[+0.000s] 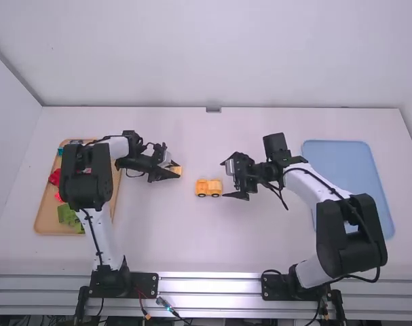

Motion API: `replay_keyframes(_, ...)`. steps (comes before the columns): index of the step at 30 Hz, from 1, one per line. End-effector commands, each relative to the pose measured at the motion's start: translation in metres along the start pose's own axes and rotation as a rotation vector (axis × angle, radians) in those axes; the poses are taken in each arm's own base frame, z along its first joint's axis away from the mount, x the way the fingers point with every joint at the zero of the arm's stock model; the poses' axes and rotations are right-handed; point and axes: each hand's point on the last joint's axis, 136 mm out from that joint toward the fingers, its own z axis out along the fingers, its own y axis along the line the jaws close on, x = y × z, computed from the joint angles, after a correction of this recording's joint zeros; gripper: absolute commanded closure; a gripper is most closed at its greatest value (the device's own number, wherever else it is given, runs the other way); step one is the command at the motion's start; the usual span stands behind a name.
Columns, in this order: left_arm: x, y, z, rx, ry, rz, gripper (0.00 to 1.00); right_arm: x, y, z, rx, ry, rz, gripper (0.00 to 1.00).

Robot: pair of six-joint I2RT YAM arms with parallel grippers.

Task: Assemble lego blocks to make yellow taxi

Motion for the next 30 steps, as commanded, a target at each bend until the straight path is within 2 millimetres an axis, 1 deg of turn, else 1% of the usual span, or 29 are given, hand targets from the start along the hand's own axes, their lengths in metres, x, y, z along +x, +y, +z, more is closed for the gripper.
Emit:
replay_keyframes(1,-0.013,-0.004,0.001,-0.006,-0.012,-0.020,0.98,0.010,-0.008,-0.001,0.026,0.058,-0.010,0.01)
replay_keyframes(3,-0.008,-0.005,0.006,-0.009,0.026,-0.037,0.98,0.014,-0.009,-0.001,0.030,0.079,-0.008,0.01)
replay_keyframes(8,0.002,0.000,0.026,-0.039,0.152,-0.081,0.98,0.010,-0.009,0.005,0.025,0.080,-0.026,0.01)
replay_keyframes(12,0.003,-0.001,0.038,-0.052,0.210,-0.086,0.98,0.009,-0.006,0.011,0.014,0.102,-0.039,0.01)
replay_keyframes(14,-0.004,-0.010,0.051,-0.035,0.234,-0.048,0.98,0.008,-0.005,0.012,0.011,0.096,-0.003,0.01)
replay_keyframes(15,-0.005,-0.011,0.052,-0.033,0.233,-0.045,0.98,0.008,-0.005,0.012,0.011,0.095,0.000,0.01)
replay_keyframes(17,-0.019,-0.021,0.058,-0.016,0.198,-0.011,0.98,0.008,-0.005,0.008,0.009,0.060,0.035,0.01)
replay_keyframes(20,-0.028,-0.024,0.054,-0.031,0.165,0.020,0.98,0.014,-0.007,0.003,0.016,0.006,0.052,0.01)
replay_keyframes(23,-0.045,-0.031,0.049,-0.036,0.075,0.071,0.98,0.023,-0.007,0.001,0.023,-0.108,0.084,0.01)
replay_keyframes(26,-0.049,-0.036,0.054,-0.024,0.032,0.093,0.98,0.033,-0.006,0.005,0.020,-0.174,0.103,0.01)
replay_keyframes(28,-0.048,-0.034,0.057,-0.040,0.029,0.057,0.98,0.042,-0.004,0.014,0.008,-0.218,0.101,0.01)
replay_keyframes(30,-0.049,-0.033,0.060,-0.046,0.022,0.045,0.98,0.047,-0.006,0.018,0.007,-0.231,0.116,0.01)
